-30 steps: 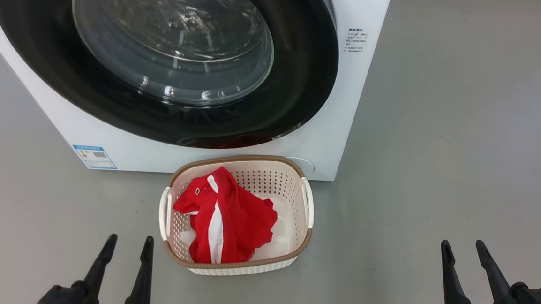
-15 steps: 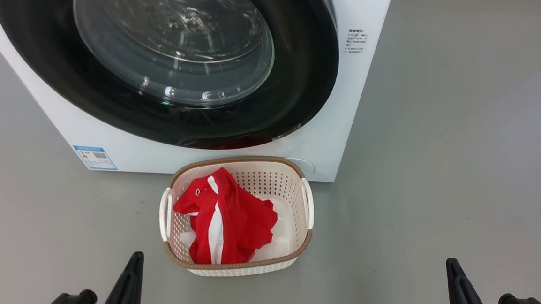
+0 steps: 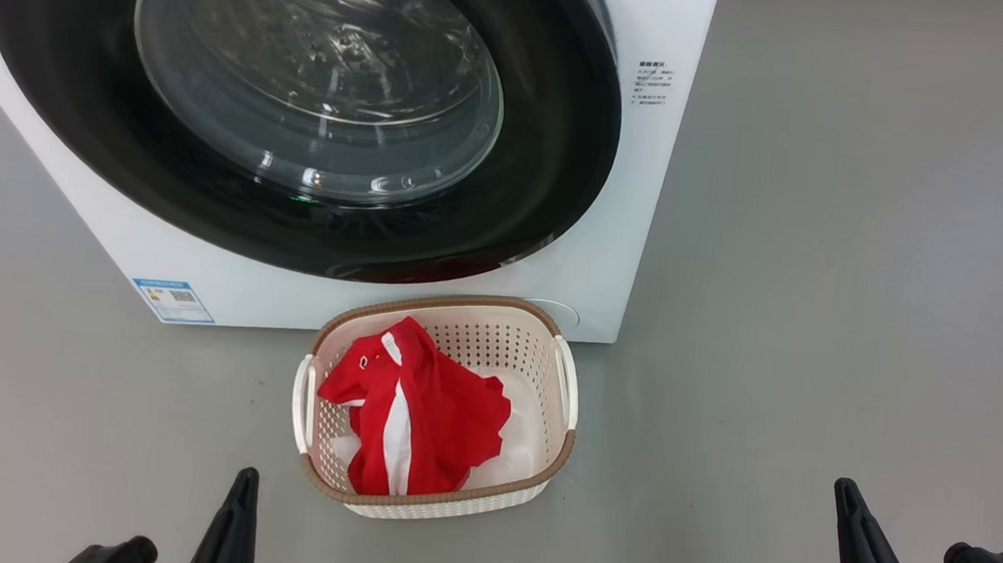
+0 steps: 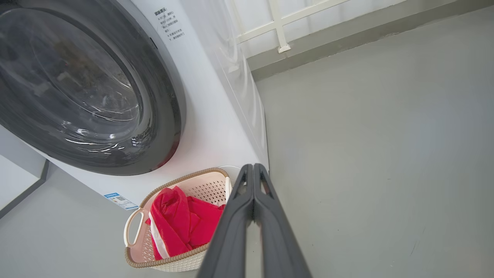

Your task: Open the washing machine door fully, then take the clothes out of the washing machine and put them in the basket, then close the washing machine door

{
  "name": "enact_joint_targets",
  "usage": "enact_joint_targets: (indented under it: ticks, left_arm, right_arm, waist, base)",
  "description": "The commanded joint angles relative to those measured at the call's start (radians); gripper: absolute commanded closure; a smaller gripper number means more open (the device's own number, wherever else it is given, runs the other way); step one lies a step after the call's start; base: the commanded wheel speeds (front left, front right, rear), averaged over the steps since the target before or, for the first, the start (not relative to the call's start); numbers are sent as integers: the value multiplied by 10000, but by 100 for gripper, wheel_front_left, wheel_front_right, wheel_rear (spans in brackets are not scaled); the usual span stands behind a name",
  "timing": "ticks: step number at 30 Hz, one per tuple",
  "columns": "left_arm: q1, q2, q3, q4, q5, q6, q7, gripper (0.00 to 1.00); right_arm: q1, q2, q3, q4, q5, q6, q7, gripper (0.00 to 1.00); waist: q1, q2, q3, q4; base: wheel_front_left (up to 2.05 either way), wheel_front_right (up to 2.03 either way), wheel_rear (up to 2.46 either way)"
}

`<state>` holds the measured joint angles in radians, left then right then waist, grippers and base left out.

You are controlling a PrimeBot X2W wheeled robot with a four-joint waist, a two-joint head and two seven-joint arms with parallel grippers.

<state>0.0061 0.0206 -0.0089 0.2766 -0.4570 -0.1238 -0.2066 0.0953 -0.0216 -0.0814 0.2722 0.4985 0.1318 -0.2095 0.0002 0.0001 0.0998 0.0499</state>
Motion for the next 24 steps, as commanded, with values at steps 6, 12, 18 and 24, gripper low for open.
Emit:
enact_joint_targets:
  ticks: [6,12,18,24]
  left_arm:
    - [-242,217,64,-192,-816,-13,162,100]
    - [-294,258,85,-208,-1505,-17,304,100]
    - [-342,295,110,-224,-2185,-20,451,100]
    - [-392,328,140,-236,-2864,-24,602,100]
  right_arm:
    - [-441,-180,79,-221,799,-2,154,100]
    - [-534,-215,94,-227,1454,-3,308,100]
    - [-626,-246,104,-232,2102,-3,465,100]
    - [-720,-275,111,-238,2751,-4,625,100]
  waist:
    - [-2,-1,-56,-30]
    - [-2,-1,-111,-58]
    - [-2,-1,-165,-86]
    - [-2,-1,-220,-115]
  base:
    - [0,0,0]
    - [0,0,0]
    - [0,0,0]
    - [0,0,0]
